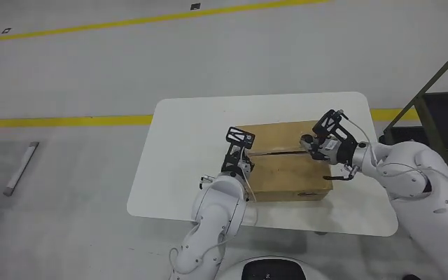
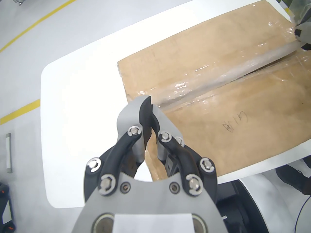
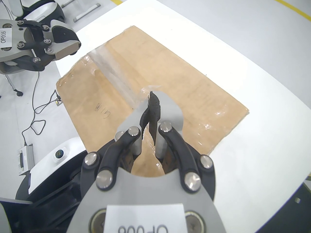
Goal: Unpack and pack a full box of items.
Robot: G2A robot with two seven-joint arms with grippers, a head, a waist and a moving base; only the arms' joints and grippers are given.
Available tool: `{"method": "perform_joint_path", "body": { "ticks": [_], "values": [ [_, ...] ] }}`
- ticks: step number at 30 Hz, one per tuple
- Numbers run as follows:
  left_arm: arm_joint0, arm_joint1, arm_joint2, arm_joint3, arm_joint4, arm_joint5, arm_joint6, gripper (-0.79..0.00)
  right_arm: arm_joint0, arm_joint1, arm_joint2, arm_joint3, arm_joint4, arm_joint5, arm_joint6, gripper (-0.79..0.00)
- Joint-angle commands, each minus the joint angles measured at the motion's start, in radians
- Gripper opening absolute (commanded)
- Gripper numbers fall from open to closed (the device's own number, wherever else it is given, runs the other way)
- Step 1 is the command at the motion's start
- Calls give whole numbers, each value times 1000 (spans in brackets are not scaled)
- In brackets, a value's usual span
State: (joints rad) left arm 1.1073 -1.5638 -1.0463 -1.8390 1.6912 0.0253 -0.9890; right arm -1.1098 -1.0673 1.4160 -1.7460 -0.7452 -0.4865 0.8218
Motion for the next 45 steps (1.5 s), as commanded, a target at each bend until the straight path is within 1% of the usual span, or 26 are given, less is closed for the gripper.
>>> {"method": "perform_joint_path", "body": {
  "ticks": [1,17,26,30,45],
  "values": [
    [-9,-3,11,9,-1,3,0,-785,-2,1,-7,3,-3,0,1,-785],
    [-45,-19,41,63,8,32,11,-785,-2,13,-31,8,-31,8,34,-785],
    [-68,-30,60,96,15,46,8,-785,32,20,-53,-37,-124,13,48,-785],
    [-75,-34,62,109,18,53,11,-785,51,21,-68,-36,-163,10,53,-785],
    [-103,-51,77,177,18,64,10,-785,67,26,-92,9,-161,17,47,-785]
  ]
}}
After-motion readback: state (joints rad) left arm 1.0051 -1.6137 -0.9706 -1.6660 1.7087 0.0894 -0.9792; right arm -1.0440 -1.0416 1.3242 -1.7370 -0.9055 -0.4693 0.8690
